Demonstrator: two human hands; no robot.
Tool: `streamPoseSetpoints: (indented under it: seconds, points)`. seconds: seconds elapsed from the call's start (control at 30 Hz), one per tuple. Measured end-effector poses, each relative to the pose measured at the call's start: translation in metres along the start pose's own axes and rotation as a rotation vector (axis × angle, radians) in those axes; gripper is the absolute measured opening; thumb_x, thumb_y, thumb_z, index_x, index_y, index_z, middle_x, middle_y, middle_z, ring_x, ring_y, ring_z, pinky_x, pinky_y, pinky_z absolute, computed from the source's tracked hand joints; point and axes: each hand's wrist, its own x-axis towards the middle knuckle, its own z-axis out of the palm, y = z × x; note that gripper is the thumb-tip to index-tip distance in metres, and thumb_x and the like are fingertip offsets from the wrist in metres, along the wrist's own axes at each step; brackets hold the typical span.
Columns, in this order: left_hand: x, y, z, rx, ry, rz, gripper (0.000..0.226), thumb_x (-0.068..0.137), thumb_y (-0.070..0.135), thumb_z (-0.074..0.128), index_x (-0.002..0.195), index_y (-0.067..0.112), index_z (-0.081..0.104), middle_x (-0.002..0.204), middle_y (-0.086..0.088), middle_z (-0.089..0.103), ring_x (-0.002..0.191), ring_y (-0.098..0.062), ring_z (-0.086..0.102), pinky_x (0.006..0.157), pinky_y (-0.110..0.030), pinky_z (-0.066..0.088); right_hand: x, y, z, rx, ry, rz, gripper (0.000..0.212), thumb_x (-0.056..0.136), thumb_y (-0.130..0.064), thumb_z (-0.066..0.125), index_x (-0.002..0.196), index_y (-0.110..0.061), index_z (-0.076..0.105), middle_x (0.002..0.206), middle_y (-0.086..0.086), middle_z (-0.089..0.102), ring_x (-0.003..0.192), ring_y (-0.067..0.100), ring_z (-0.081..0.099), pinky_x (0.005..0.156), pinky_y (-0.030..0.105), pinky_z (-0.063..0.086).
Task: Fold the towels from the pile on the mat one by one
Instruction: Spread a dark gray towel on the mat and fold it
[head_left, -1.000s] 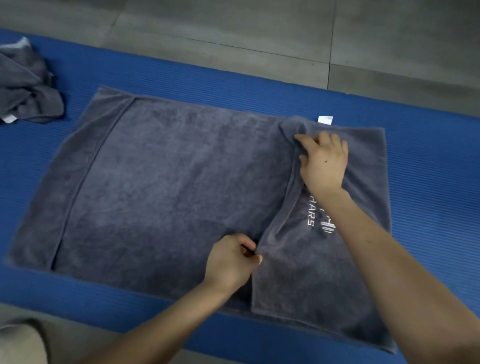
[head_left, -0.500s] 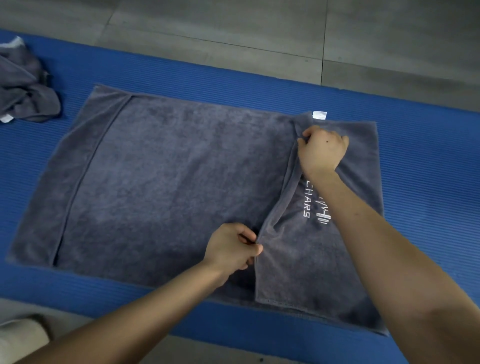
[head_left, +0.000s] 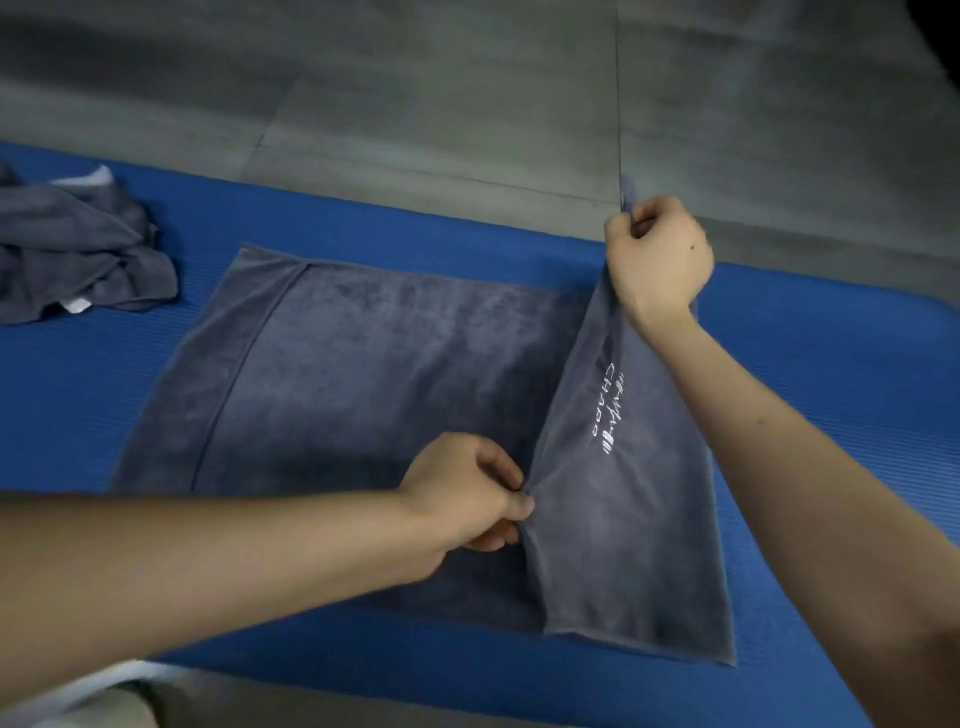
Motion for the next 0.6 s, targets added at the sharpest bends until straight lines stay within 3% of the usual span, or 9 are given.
streamPoseSetpoints:
  seconds: [0.23, 0.33, 0.43, 0.6]
  points:
    - [-0.06, 0.024, -0.124, 0.055, 0.055, -0.008, 0.016, 0.076, -0.004, 0.071, 0.08, 0.007, 0.06, 0.063, -0.01, 0.063, 0.041, -0.011, 0.06, 0.037, -0.015, 0.043, -0.01, -0.118, -0.005, 0.032, -0.151, -0.001, 0.022, 0.081, -0.028, 0.051, 0.09, -0.014, 0.065, 0.095, 0.005, 0.067, 0.098, 0.03, 0.06, 0.079, 0.029, 0.043]
    - [-0.081, 0.011, -0.17, -0.042, 0.072, -0.021, 0.016, 0.075, -0.004, 0.072, 0.085, 0.004, 0.062, 0.065, -0.009, 0.064, 0.045, -0.011, 0.062, 0.039, -0.016, 0.044, -0.02, -0.162, 0.012, 0.037, -0.233, -0.012, 0.018, 0.077, -0.029, 0.052, 0.073, -0.014, 0.06, 0.076, 0.005, 0.056, 0.084, 0.032, 0.058, 0.073, 0.029, 0.042]
    - [-0.092, -0.011, -0.21, -0.171, 0.062, -0.055, 0.016, 0.075, -0.004, 0.071, 0.084, 0.006, 0.062, 0.055, -0.003, 0.063, 0.045, -0.011, 0.062, 0.038, -0.015, 0.043, -0.033, -0.205, 0.038, 0.046, -0.308, -0.038, 0.022, 0.075, -0.029, 0.054, 0.058, -0.015, 0.051, 0.07, 0.005, 0.048, 0.072, 0.027, 0.048, 0.069, 0.026, 0.038]
    - [-0.087, -0.057, -0.272, -0.236, 0.085, -0.06, 0.013, 0.076, -0.001, 0.071, 0.08, 0.01, 0.063, 0.062, -0.001, 0.063, 0.052, -0.009, 0.062, 0.041, -0.015, 0.042, -0.068, -0.268, 0.094, 0.037, -0.368, -0.098, 0.016, 0.076, -0.025, 0.055, 0.067, -0.012, 0.057, 0.073, 0.01, 0.052, 0.079, 0.028, 0.055, 0.068, 0.024, 0.037]
